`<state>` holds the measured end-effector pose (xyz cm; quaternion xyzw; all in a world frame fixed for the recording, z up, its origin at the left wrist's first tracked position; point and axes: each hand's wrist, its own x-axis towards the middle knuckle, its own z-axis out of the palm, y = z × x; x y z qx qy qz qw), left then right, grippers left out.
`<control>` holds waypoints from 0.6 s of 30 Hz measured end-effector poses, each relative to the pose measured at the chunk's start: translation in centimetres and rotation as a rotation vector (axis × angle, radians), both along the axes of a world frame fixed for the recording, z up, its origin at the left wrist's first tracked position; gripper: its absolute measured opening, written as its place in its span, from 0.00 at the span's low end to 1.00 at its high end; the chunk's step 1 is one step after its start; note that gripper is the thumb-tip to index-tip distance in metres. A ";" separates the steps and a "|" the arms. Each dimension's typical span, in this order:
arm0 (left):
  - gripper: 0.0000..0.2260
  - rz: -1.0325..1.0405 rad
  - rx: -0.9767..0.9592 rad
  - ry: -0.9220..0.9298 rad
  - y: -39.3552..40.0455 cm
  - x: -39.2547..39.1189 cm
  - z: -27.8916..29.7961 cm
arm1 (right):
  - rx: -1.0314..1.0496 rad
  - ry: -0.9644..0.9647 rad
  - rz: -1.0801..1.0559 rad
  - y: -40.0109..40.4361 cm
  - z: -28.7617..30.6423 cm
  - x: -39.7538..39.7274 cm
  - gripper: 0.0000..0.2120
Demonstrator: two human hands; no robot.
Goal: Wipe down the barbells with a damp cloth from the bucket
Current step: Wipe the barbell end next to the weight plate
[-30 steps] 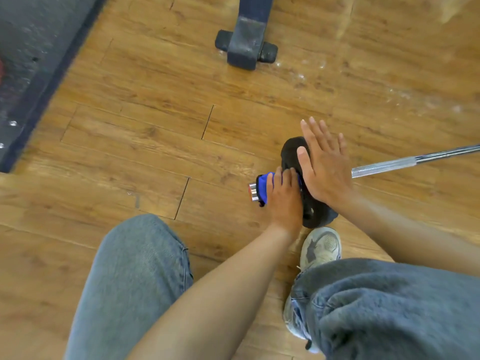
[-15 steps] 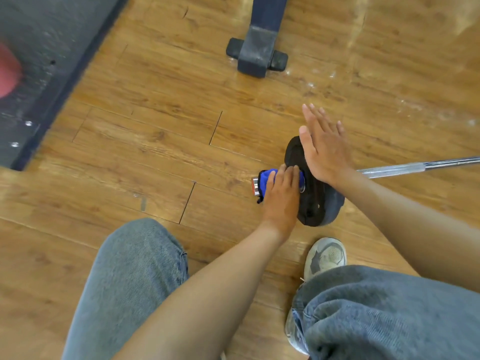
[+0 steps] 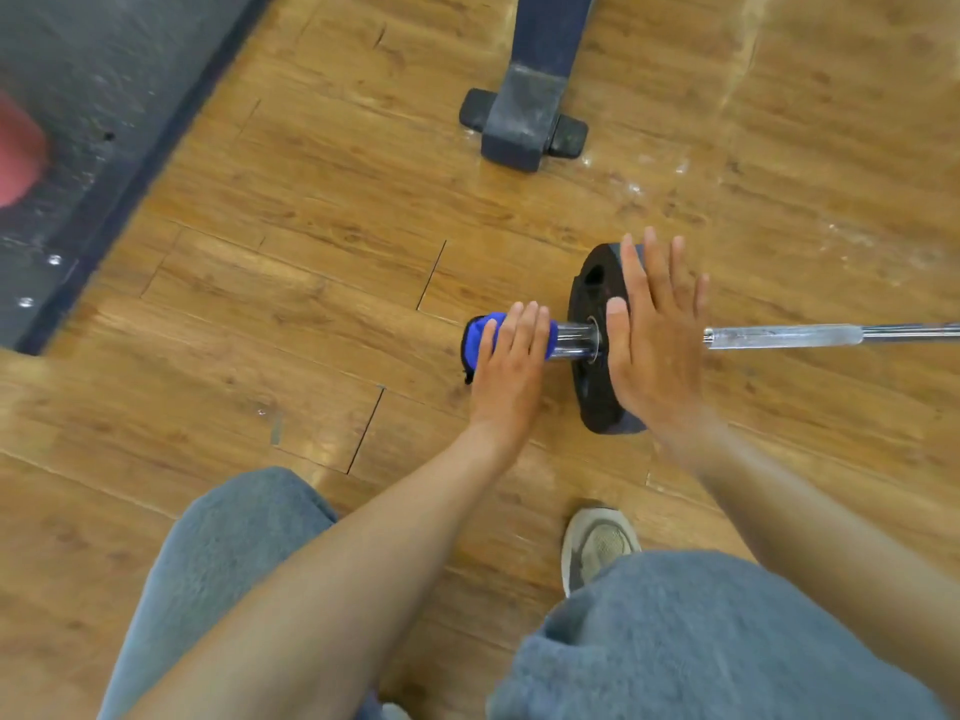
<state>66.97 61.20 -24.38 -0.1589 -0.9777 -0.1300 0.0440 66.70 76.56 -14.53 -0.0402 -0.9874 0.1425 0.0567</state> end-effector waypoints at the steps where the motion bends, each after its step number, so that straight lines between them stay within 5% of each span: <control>1: 0.31 0.039 -0.024 -0.019 0.3 -0.5 0.3 | -0.028 -0.006 0.004 0.0 0.0 -1.1 0.28; 8: 0.24 -0.102 -0.126 0.031 3.6 -7.2 0.5 | -0.108 -0.041 -0.050 1.6 1.7 -11.1 0.31; 13: 0.25 0.078 0.012 -0.011 5.1 -9.6 1.0 | 0.003 -0.024 -0.034 0.4 0.7 -8.8 0.28; 18: 0.31 -0.159 0.088 -0.057 4.9 -13.8 0.8 | 0.071 0.017 -0.050 1.0 0.0 -15.0 0.28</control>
